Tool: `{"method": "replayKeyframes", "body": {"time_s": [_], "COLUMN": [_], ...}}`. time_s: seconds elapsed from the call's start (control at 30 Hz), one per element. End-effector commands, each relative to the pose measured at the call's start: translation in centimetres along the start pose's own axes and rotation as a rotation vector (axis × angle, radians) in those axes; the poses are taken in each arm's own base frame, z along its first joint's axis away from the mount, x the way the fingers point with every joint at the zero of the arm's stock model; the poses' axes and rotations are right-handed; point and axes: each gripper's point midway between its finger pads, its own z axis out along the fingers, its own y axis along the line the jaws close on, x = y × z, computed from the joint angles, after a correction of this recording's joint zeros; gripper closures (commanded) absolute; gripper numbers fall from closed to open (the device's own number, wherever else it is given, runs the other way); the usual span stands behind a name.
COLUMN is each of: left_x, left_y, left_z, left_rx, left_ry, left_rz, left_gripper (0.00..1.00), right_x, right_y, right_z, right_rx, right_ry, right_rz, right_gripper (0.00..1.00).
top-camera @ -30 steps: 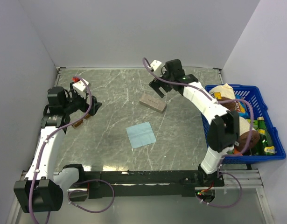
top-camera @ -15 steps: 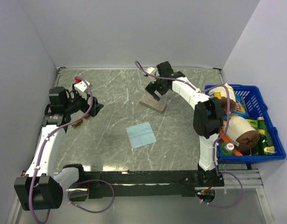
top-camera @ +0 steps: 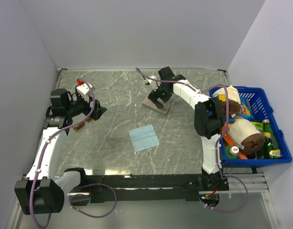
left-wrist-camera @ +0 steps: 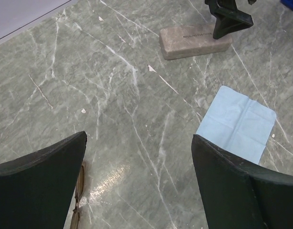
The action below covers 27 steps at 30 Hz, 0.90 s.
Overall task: Organize the sunglasses
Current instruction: Pick up the sunglasses case from the center of the board.
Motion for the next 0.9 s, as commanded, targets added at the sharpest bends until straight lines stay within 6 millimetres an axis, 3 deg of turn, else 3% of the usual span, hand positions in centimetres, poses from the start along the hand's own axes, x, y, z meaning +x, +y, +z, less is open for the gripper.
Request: {"method": "replayKeyframes", "body": {"time_s": [0.0, 0.63, 0.87], "left_x": [-0.3, 0.2, 0.3], "left_y": [-0.6, -1.4, -1.9], "left_z": [0.2, 0.5, 0.5], "left_rx": [0.043, 0.105, 0.128], "left_ry": [-0.016, -0.007, -0.005], "left_rz": [0.020, 0.010, 0.015], "left_gripper": [0.03, 0.04, 0.04], "right_x": [0.8, 3.3, 3.8], "right_y": [1.1, 1.9, 2.4], "right_z": [0.3, 2.2, 2.6], "right_rx": [-0.063, -0.145, -0.173], "right_ry": [0.021, 0.087, 0.105], "right_rz": [-0.028, -0.015, -0.014], "right_gripper": [0.00, 0.00, 0.05]}}
